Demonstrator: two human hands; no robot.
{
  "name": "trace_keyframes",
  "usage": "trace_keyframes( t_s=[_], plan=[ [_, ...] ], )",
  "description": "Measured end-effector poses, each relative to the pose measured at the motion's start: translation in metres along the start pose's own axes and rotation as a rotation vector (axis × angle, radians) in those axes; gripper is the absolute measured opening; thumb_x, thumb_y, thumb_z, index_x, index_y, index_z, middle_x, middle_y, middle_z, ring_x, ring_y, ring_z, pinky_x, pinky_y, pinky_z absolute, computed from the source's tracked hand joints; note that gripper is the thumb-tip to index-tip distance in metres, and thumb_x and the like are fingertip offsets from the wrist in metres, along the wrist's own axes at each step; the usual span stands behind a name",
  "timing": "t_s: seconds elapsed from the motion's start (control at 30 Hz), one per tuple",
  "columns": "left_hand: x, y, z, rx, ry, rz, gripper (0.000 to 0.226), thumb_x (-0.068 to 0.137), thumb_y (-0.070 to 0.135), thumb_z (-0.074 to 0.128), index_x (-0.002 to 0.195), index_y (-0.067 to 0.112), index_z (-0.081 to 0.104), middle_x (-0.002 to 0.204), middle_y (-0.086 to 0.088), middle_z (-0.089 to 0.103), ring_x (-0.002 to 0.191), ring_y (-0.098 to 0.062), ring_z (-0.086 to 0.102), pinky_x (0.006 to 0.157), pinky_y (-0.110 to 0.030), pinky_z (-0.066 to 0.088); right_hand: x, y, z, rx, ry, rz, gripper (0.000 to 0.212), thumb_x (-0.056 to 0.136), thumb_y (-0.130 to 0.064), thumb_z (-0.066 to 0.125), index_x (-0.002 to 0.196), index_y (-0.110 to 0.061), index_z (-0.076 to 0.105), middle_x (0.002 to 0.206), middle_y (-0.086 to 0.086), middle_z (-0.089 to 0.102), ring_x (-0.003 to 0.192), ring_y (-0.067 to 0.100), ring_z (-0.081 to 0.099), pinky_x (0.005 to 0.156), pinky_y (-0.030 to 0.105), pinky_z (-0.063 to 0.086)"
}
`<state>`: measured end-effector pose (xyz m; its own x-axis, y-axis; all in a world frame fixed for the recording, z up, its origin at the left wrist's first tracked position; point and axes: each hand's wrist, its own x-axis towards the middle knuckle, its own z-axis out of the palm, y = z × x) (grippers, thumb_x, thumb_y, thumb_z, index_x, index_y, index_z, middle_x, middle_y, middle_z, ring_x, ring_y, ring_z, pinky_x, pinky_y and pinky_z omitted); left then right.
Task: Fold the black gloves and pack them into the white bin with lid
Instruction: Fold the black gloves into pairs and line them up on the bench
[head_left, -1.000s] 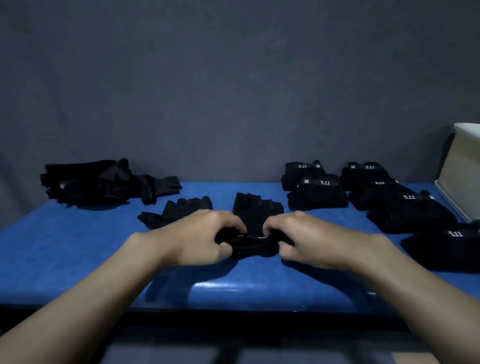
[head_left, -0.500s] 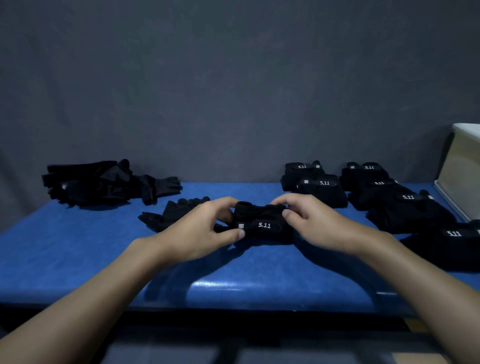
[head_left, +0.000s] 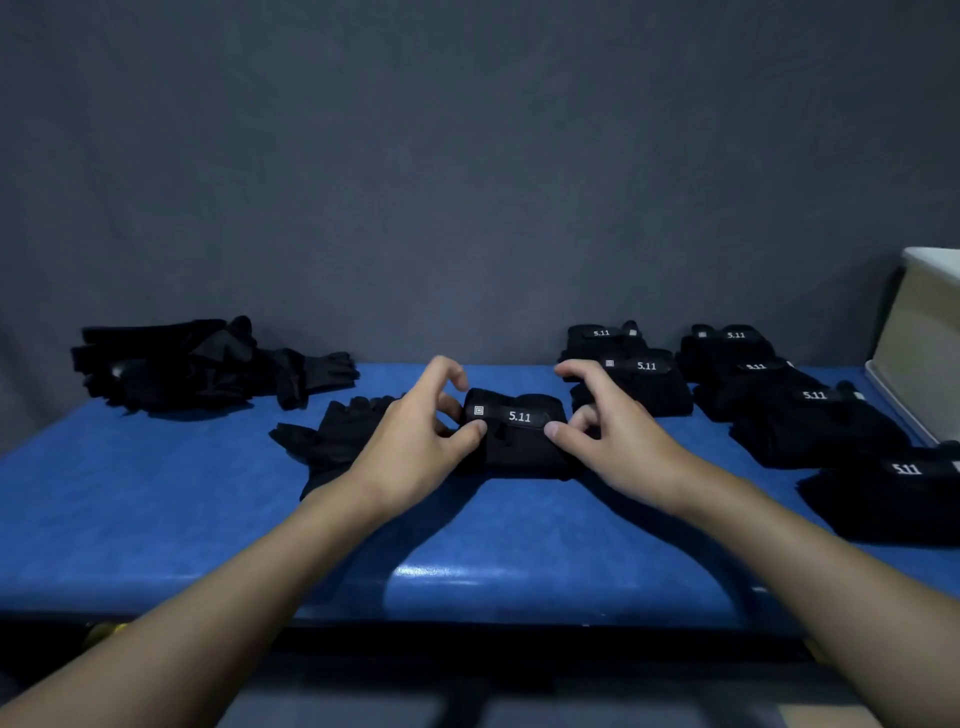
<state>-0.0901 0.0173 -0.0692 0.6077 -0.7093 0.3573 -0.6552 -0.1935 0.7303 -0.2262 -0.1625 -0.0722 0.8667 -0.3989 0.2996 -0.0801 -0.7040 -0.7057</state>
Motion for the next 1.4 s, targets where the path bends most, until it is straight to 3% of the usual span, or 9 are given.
trace_keyframes(
  t_s=[0.1, 0.27, 0.37, 0.43, 0.5, 0.77, 1.0, 1.2, 1.4],
  plan=[
    [0.002, -0.001, 0.0, 0.111, -0.026, 0.021, 0.02, 0.092, 0.026, 0.065, 0.093, 0.03, 0.046, 0.09, -0.002, 0.059, 0.065, -0.019, 0.053, 0.064, -0.032, 0.047, 0.001, -0.001, 0.004, -0.041, 0.021, 0.016, 0.033, 0.094, -0.031, 0.061, 0.117, -0.035, 0.038, 0.071, 0.002, 0.064, 0.071, 0.009, 0.057, 0.075, 0.028, 0.047],
    [0.003, -0.002, -0.01, 0.309, -0.111, 0.002, 0.013, 0.09, 0.046, 0.063, 0.091, 0.034, 0.057, 0.093, 0.016, 0.059, 0.086, -0.005, 0.055, 0.081, -0.03, 0.041, 0.006, 0.0, 0.009, -0.077, 0.022, 0.017, 0.018, 0.092, -0.032, 0.063, 0.101, -0.025, 0.048, 0.072, 0.003, 0.057, 0.065, 0.01, 0.049, 0.069, 0.033, 0.047],
    [0.003, -0.002, -0.016, 0.389, -0.167, -0.027, 0.026, 0.082, 0.055, 0.067, 0.096, 0.037, 0.054, 0.084, 0.019, 0.066, 0.085, 0.001, 0.058, 0.092, -0.037, 0.043, 0.005, 0.002, 0.006, -0.144, -0.077, 0.017, 0.041, 0.08, -0.042, 0.073, 0.111, -0.03, 0.05, 0.092, -0.012, 0.056, 0.093, 0.008, 0.05, 0.086, 0.028, 0.045],
    [0.002, -0.002, -0.019, 0.409, -0.202, -0.05, 0.034, 0.078, 0.058, 0.069, 0.101, 0.038, 0.052, 0.091, 0.02, 0.066, 0.093, 0.001, 0.058, 0.099, -0.038, 0.04, 0.002, 0.003, 0.002, -0.215, -0.123, 0.04, 0.057, 0.074, -0.044, 0.078, 0.121, -0.034, 0.048, 0.104, -0.017, 0.052, 0.114, 0.011, 0.044, 0.103, 0.035, 0.039],
    [0.0, 0.0, -0.019, 0.393, -0.221, -0.056, 0.038, 0.078, 0.056, 0.072, 0.105, 0.039, 0.052, 0.098, 0.021, 0.062, 0.097, 0.004, 0.054, 0.102, -0.037, 0.037, 0.001, 0.004, 0.0, -0.231, -0.117, 0.049, 0.058, 0.073, -0.041, 0.079, 0.122, -0.036, 0.047, 0.103, -0.02, 0.05, 0.114, 0.012, 0.045, 0.106, 0.039, 0.037],
    [-0.005, 0.013, 0.004, 0.274, -0.251, -0.022, 0.037, 0.078, 0.053, 0.074, 0.108, 0.041, 0.054, 0.108, 0.016, 0.062, 0.105, -0.008, 0.057, 0.108, -0.04, 0.035, -0.019, 0.003, -0.035, -0.466, -0.126, 0.052, 0.044, 0.079, -0.042, 0.075, 0.112, -0.035, 0.045, 0.089, -0.018, 0.056, 0.089, 0.005, 0.051, 0.099, 0.03, 0.028],
    [0.004, 0.036, 0.049, 0.219, -0.287, 0.071, 0.032, 0.087, 0.049, 0.067, 0.117, 0.044, 0.056, 0.115, 0.018, 0.062, 0.109, -0.004, 0.055, 0.111, -0.036, 0.025, -0.041, 0.018, -0.079, -0.649, -0.116, 0.143, 0.048, 0.075, -0.055, 0.073, 0.109, -0.037, 0.044, 0.089, -0.013, 0.059, 0.091, 0.006, 0.052, 0.1, 0.033, 0.024],
    [0.015, 0.046, 0.08, 0.235, -0.276, 0.14, 0.031, 0.091, 0.049, 0.061, 0.119, 0.043, 0.051, 0.113, 0.017, 0.059, 0.113, -0.005, 0.054, 0.104, -0.032, 0.025, -0.048, 0.026, -0.095, -0.741, 0.02, 0.071, 0.063, 0.077, -0.056, 0.071, 0.129, -0.04, 0.04, 0.118, -0.014, 0.051, 0.114, 0.011, 0.043, 0.101, 0.038, 0.026],
    [0.023, 0.051, 0.095, 0.304, -0.217, 0.155, 0.034, 0.094, 0.046, 0.057, 0.127, 0.04, 0.049, 0.117, 0.013, 0.062, 0.104, -0.01, 0.055, 0.102, -0.038, 0.029, -0.039, 0.043, -0.099, -0.871, 0.006, 0.076, 0.059, 0.078, -0.068, 0.061, 0.13, -0.045, 0.048, 0.126, -0.01, 0.041, 0.12, 0.015, 0.032, 0.098, 0.039, 0.023]
  ],
)
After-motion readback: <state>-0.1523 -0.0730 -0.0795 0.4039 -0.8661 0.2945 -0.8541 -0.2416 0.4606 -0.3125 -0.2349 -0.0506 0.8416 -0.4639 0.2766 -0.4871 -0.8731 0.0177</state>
